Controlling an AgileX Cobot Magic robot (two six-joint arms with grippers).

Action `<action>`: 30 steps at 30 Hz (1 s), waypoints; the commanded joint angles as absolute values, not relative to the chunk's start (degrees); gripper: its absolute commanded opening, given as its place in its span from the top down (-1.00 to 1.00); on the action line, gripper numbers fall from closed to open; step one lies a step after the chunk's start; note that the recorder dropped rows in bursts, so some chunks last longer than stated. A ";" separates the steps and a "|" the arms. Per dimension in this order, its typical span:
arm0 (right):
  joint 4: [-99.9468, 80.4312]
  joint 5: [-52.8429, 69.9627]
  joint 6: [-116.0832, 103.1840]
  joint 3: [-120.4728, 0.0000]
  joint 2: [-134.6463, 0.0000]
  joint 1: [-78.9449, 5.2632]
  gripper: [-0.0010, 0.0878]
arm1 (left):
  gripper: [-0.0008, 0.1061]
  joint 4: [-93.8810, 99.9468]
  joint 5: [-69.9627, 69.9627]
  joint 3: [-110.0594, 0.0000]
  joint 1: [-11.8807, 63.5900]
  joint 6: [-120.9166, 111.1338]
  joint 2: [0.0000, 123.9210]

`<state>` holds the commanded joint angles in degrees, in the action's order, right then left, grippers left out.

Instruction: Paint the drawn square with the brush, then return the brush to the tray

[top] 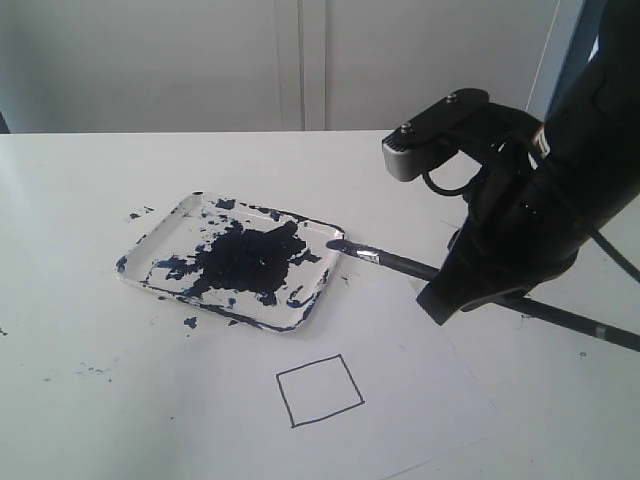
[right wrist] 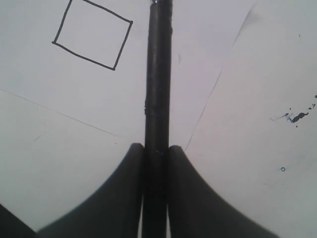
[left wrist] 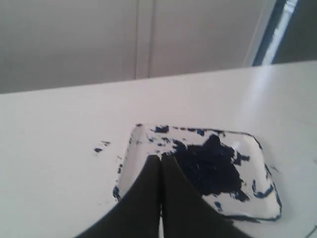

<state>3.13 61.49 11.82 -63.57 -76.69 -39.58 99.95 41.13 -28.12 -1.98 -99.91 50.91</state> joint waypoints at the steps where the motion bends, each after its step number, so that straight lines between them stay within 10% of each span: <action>1: 3.13 61.49 11.82 -63.57 -76.69 -39.58 0.98 | 0.99 99.95 42.42 -28.12 -1.98 -99.62 53.31; 30: 7.19 61.72 11.82 -63.57 -76.69 -39.58 0.98 | 0.99 94.16 61.38 -27.98 -1.98 -102.42 63.04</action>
<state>7.19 61.72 11.82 -63.57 -76.69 -39.58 94.16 61.38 -27.98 -1.98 -102.42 63.04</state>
